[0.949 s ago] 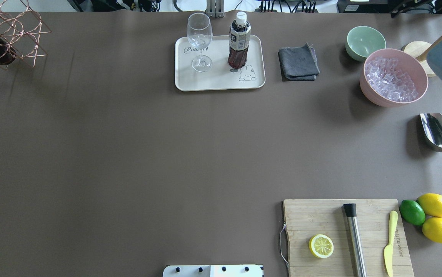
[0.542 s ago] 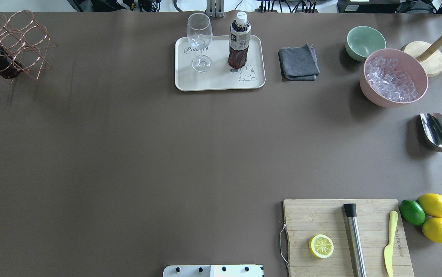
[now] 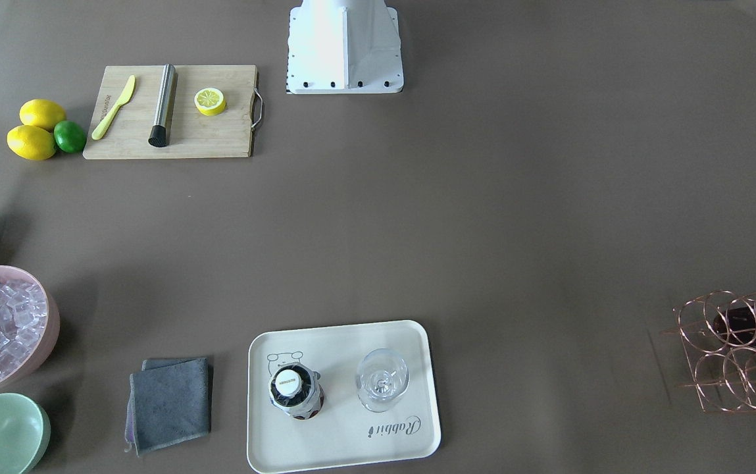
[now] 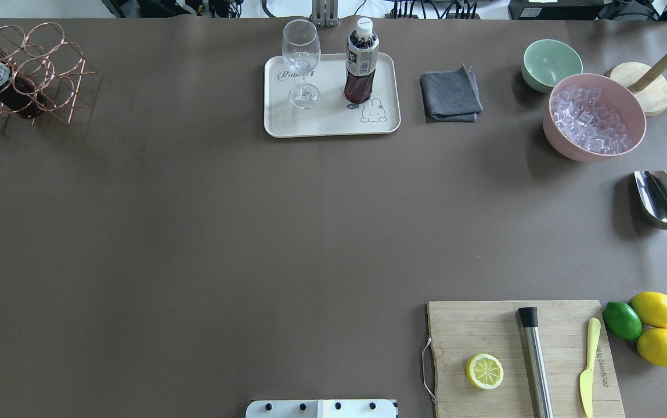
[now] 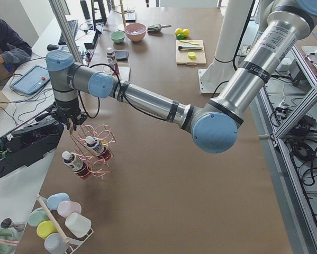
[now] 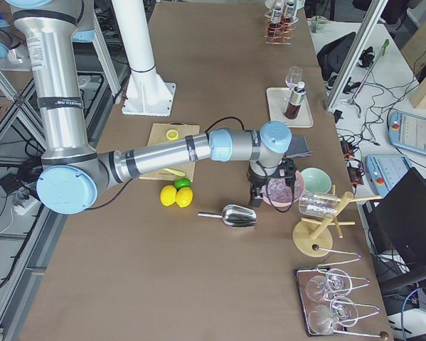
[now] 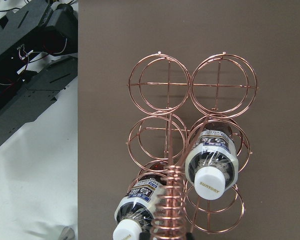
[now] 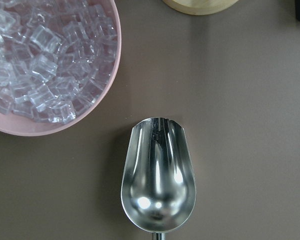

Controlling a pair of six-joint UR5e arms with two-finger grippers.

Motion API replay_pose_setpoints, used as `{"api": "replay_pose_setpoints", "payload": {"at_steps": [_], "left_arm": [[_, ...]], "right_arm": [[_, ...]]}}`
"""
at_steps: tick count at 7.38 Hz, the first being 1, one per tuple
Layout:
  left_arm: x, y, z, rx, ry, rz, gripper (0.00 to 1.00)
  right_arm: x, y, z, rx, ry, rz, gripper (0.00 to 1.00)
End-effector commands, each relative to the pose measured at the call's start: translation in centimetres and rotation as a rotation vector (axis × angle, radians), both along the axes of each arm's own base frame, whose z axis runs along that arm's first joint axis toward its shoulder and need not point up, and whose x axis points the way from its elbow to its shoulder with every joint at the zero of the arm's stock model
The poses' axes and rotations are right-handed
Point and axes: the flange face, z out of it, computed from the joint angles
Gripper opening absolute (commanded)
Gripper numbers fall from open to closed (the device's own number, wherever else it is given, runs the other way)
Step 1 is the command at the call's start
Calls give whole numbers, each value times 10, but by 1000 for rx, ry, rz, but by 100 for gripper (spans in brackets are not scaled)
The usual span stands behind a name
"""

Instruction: Take tea from basket to plate

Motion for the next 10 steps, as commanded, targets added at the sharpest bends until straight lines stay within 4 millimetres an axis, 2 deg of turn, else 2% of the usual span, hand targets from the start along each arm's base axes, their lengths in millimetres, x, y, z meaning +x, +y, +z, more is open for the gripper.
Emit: {"api": "replay_pose_setpoints", "payload": {"at_steps": [1,2,3,4,7,9,10], "left_arm": [[18,-5,15,31,-7,38,0],[18,-6,14,35,-8,39,0],[17,-2,21,-3,-5,31,90],[16,-1,18,1,-5,31,99],[7,2,7,-6,-1,20,99],[-28,11,14,-87,2,-30,99],[-46,22,26,-174,71,-89,99]], "right_arm": [[17,26,43,-35,-12,40,100],[21,35,57,-58,4,42,100],[35,42,67,-73,22,68,100],[46,46,82,-104,24,91,100],[67,55,84,-109,21,135,100],[74,60,86,-113,17,152,100],[76,61,87,-113,17,157,100]]}}
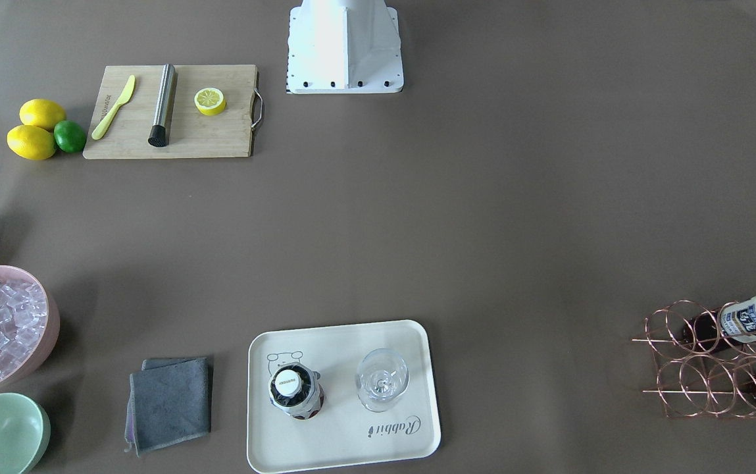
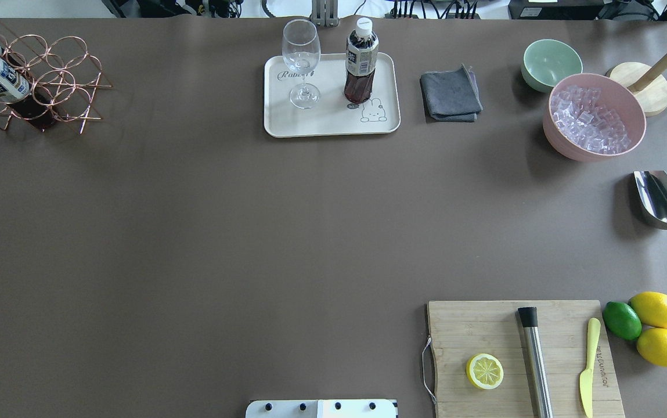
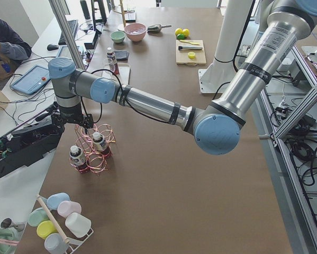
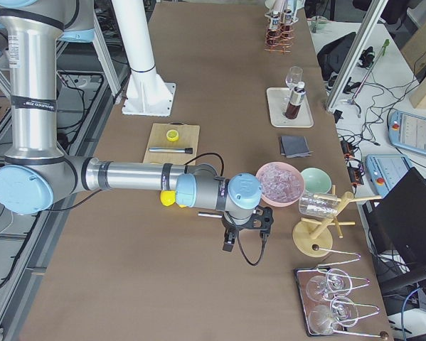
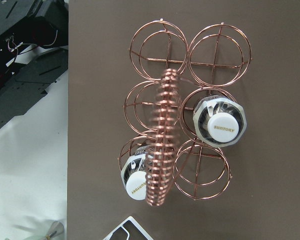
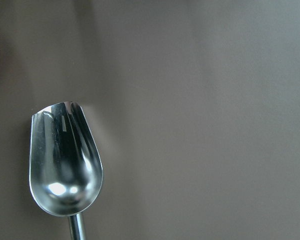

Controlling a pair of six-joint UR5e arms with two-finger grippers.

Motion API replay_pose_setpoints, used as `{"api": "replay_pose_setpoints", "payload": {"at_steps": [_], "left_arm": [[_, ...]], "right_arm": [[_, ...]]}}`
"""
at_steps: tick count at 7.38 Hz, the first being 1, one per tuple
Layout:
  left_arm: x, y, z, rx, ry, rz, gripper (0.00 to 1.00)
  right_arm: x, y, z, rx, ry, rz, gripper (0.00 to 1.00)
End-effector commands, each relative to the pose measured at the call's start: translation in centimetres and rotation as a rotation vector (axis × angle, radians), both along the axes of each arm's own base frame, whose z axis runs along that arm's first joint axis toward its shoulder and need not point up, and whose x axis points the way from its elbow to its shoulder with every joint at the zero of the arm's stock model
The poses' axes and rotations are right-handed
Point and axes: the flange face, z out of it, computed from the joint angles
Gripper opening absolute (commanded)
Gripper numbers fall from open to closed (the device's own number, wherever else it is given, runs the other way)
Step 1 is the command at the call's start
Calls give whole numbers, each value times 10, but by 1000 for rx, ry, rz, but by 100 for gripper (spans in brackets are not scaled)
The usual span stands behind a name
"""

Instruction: Take tea from basket to plate

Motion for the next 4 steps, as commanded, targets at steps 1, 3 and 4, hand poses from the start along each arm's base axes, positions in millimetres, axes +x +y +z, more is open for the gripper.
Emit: {"api": "replay_pose_setpoints", "payload": {"at_steps": [1,3,4], "left_arm": [[-24,29,34,-256,175,-172,99],[-16,75,62,-334,198,-219,99],[-21,109,93,-520,274,-362,99]], "right_arm": [[5,3,2,-1,2,11,100],[6,3,1,0,2,13,100],[7,3,2,-1,2,14,100]]}}
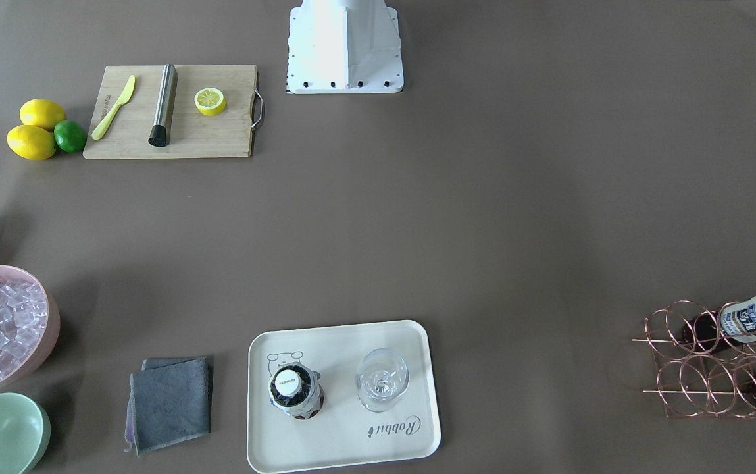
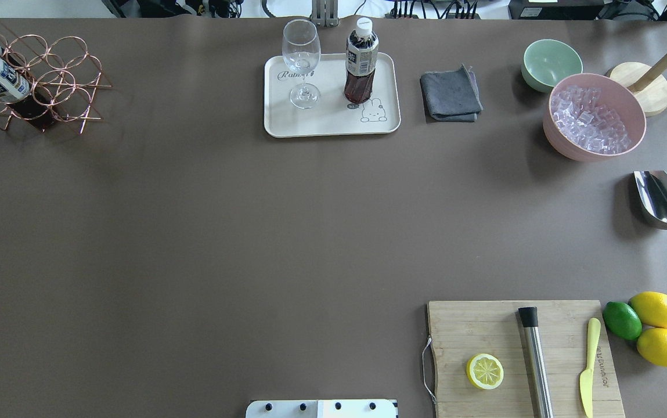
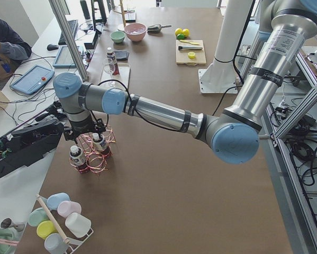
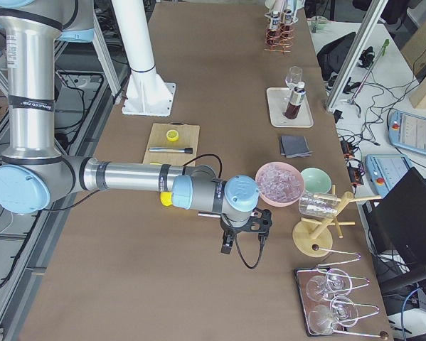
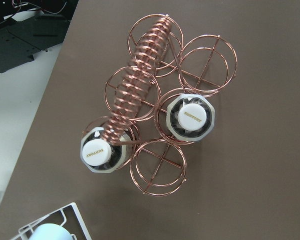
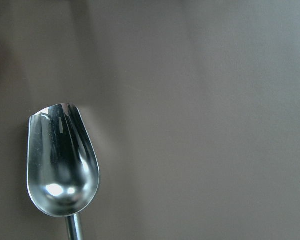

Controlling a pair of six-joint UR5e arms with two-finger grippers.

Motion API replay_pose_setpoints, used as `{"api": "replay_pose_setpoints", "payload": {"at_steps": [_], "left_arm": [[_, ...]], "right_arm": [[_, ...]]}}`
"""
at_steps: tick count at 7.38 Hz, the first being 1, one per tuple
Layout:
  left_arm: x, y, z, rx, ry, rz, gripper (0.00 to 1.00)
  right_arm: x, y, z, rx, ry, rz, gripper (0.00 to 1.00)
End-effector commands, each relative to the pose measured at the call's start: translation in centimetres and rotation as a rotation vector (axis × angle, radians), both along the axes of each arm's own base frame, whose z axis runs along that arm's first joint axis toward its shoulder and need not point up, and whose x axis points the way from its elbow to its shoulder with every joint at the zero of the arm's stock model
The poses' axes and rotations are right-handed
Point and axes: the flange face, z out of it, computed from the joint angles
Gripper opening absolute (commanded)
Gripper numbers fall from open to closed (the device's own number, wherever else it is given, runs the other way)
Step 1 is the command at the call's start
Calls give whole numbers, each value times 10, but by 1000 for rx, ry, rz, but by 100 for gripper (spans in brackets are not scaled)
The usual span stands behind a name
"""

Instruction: Take tea from basket to plate

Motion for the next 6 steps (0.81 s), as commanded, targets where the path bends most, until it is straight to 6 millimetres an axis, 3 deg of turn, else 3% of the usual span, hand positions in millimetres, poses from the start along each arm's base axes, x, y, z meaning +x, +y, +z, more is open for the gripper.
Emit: {"api": "replay_pose_setpoints", "payload": {"at_steps": [1,3,4,5,6], "left_arm": [[0,87,77,-346,135,-198,99],[0,100,114,-527,123,-241,99],[-4,103,116,-642,125,-329,99],[-23,106,115,-765,139,-475,99],[-25,106,115,-855,144,-562,99]], "right_arm": [[1,1,0,0,-1,2,100],[2,1,1,-2,-3,4,100],[2,3,2,-4,-5,5,100],[2,2,0,3,-6,2,100],[2,3,2,0,-6,2,100]]}}
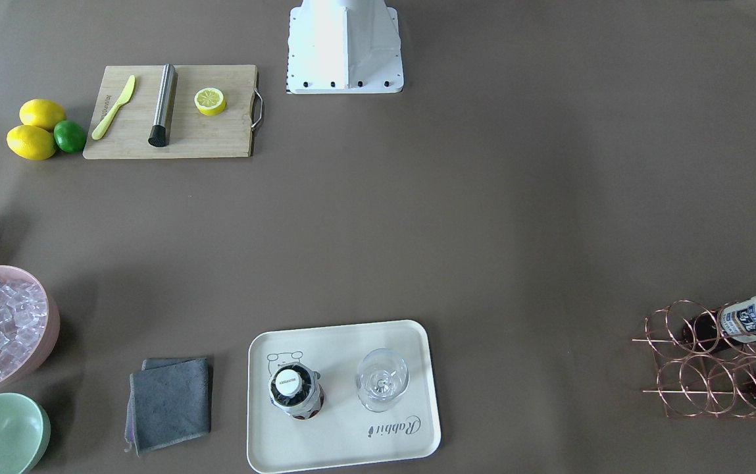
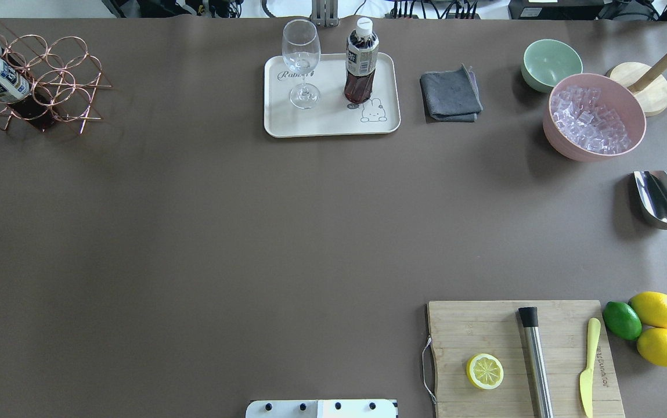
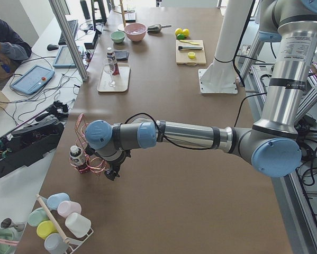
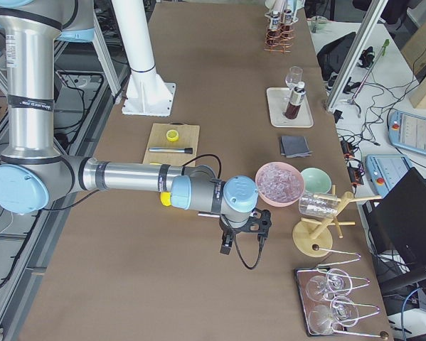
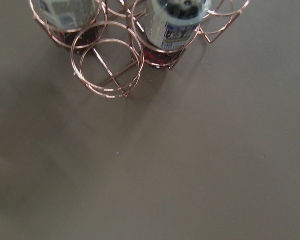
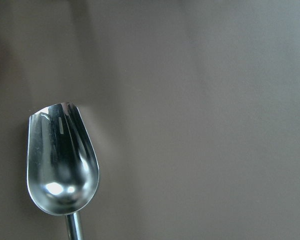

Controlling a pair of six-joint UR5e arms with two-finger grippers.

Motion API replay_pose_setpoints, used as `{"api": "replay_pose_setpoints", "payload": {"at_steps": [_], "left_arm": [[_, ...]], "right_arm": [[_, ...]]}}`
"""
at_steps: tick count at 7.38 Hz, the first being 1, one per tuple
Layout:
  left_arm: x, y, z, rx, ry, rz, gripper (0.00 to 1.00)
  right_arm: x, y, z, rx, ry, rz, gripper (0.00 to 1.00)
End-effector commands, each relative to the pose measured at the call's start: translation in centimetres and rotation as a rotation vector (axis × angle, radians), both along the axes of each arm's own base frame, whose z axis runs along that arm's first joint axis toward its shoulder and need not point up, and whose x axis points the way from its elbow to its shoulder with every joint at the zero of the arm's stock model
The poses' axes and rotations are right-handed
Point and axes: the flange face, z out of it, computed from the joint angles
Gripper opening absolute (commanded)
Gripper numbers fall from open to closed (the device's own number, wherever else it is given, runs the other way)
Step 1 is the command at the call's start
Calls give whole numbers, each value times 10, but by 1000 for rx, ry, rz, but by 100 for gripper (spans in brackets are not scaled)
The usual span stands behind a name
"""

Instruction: Take tea from basket to plate

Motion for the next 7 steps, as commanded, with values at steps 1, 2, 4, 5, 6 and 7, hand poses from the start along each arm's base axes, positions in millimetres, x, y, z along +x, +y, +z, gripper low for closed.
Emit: {"api": "replay_pose_setpoints", "payload": {"at_steps": [1,2,4,5,6,7], "left_arm": [[-18,5,3,-195,-68,-172,99],[-30,7,9,-198,-155,-184,99],[-31,7,6,-329,-162,-308,99],[-29,14,13,-365,-169,-326,99],[-27,16,20,-362,-169,-322,99],[-27,14,16,-329,-166,-326,99]], "right_arm": [[0,1,1,0,-1,-1,100],[0,1,1,0,-1,-1,100],[1,1,1,-2,-1,2,100],[2,2,2,-2,-1,3,100],[3,2,1,0,-1,6,100],[4,2,1,0,-3,8,100]]}}
